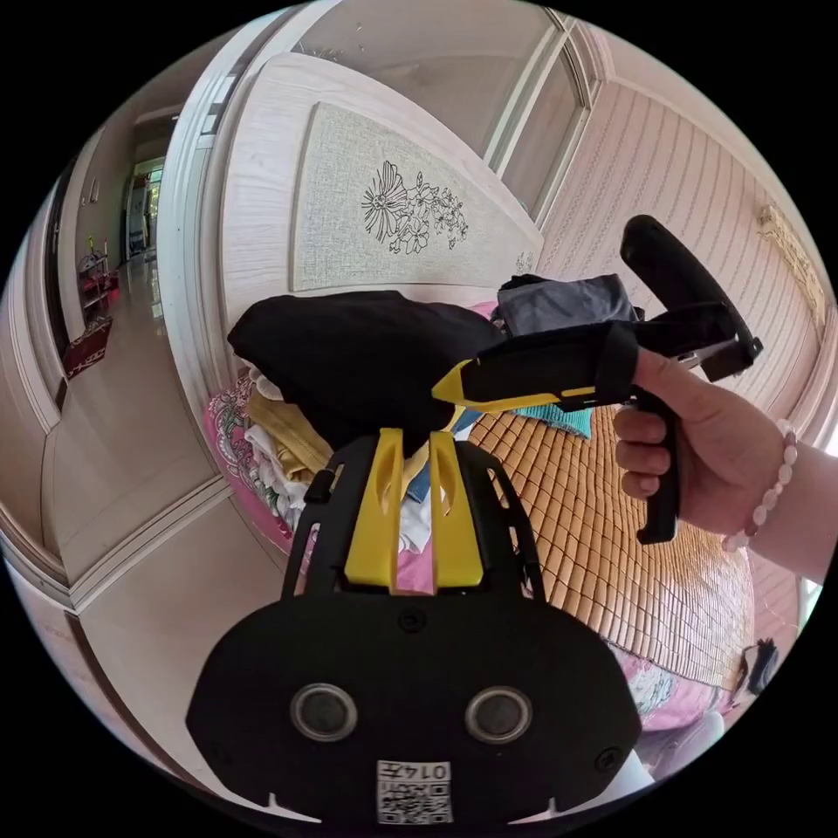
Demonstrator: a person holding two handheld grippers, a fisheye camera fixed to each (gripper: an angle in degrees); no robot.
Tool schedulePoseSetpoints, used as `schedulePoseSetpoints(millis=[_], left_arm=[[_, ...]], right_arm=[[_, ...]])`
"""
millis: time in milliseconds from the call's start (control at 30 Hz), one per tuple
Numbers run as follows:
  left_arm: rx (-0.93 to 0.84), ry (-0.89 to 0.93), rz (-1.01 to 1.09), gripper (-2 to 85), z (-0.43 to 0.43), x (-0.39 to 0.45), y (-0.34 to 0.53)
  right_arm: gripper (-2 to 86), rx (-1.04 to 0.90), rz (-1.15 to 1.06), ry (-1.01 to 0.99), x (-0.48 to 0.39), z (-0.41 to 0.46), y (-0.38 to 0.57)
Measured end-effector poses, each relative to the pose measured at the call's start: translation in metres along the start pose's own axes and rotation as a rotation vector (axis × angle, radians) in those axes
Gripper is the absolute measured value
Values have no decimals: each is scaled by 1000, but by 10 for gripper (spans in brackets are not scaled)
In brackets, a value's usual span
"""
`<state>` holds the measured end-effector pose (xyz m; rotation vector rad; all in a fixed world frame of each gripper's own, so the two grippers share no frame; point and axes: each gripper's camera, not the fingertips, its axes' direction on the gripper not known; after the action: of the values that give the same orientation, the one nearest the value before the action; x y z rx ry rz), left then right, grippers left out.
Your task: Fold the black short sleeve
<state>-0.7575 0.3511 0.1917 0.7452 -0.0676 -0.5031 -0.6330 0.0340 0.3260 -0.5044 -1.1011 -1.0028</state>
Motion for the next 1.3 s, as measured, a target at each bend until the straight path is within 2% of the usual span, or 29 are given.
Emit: schedulePoseSetpoints(millis=[100,200,333,400,467,567,633,700,767,967,1067,1167,1233,1300], left_arm=[[52,0,78,11,-11,8,-3],[124,88,111,-3,-32,28,-13],[212,338,139,-7,-79,86,-9],[214,446,217,-7,-97,119,12],[59,582,301,-8,-100,164,51],[-208,685,399,-8,-81,212,113],[-362,688,425,-9,-70,229,142],[-313,682,446,-9,-83,231,143],[-263,600,468,-8,-94,222,133],[-462,278,378,8,-50,175,105],[-515,230,335,19,-27,162,94],[-547,214,330,32,-8,163,87],[-563,228,326,37,4,166,84],[-586,247,348,46,15,172,82]], right_arm=[[7,45,-31,-78,13,-16,5],[-4,124,-104,-64,17,-51,20],[-6,273,-177,-46,18,-116,78],[-7,337,-152,-58,26,-146,152],[-7,326,-58,-43,41,-150,217],[-6,188,193,4,77,-127,317],[-5,17,375,78,100,-100,365],[-3,-93,489,145,111,-83,408],[-1,-54,501,139,106,-85,421],[34,58,236,22,65,-79,373],[108,29,136,-5,42,-58,336],[160,-53,73,71,27,-33,308],[149,-115,65,107,29,-25,301],[31,-41,152,69,45,-49,310]])
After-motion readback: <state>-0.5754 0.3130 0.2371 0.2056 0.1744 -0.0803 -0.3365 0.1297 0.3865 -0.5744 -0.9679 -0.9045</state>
